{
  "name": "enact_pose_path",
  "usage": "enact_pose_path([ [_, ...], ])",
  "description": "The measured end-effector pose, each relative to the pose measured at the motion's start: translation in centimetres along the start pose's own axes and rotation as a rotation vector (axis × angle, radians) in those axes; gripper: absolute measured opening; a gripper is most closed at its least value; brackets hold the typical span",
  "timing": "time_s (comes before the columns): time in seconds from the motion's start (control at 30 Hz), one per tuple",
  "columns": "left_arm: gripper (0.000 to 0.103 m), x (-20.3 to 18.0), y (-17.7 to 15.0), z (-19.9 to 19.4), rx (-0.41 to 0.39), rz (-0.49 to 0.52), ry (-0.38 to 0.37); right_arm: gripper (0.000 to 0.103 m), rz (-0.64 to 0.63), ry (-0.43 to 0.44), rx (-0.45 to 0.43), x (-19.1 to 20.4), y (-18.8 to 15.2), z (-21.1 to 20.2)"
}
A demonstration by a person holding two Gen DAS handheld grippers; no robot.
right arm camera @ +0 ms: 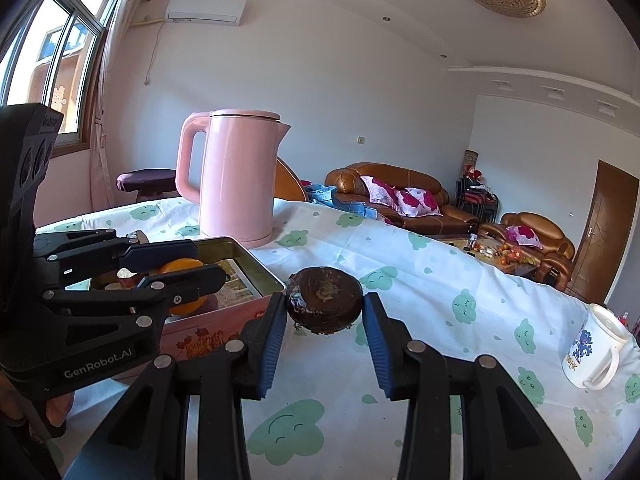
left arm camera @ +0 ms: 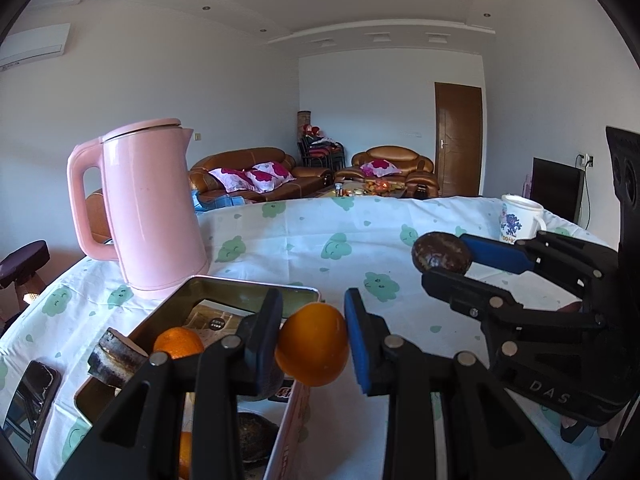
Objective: Organize fruits
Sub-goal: 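Lower the brown fruit into the tin box and open the right gripper while the left releases the orange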
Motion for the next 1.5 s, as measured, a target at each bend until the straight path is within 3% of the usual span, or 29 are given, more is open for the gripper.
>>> enact_pose_path([
  [0.83, 0.033, 5.6, -1.7, -1.8, 0.029, -0.061, 0.101, 0.041, -0.033, 0.11, 0.047, 5.6, 1.1, 3.4],
  [1.2, 0.033, 7.6, -3.1, -1.8, 0.078, -0.084, 0.139, 0.041, -0.04, 0.186, 0.137, 8.5, 0.2, 6.1],
  [1.5, 0.035, 7.8, -3.5, -1.6, 0.103, -0.088, 0.127, 0.041, -0.066, 0.212, 0.219, 9.5, -1.2, 7.4],
])
Point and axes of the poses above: each gripper's, at about its wrist camera, not at the fingertips, and z roughly the way its jaws point, x to its left, y to its top, the point moved 6 cm from there along z, roughly the way its jaws point, and after that the axes turned 11 degrees about z, right-handed, at the moved point
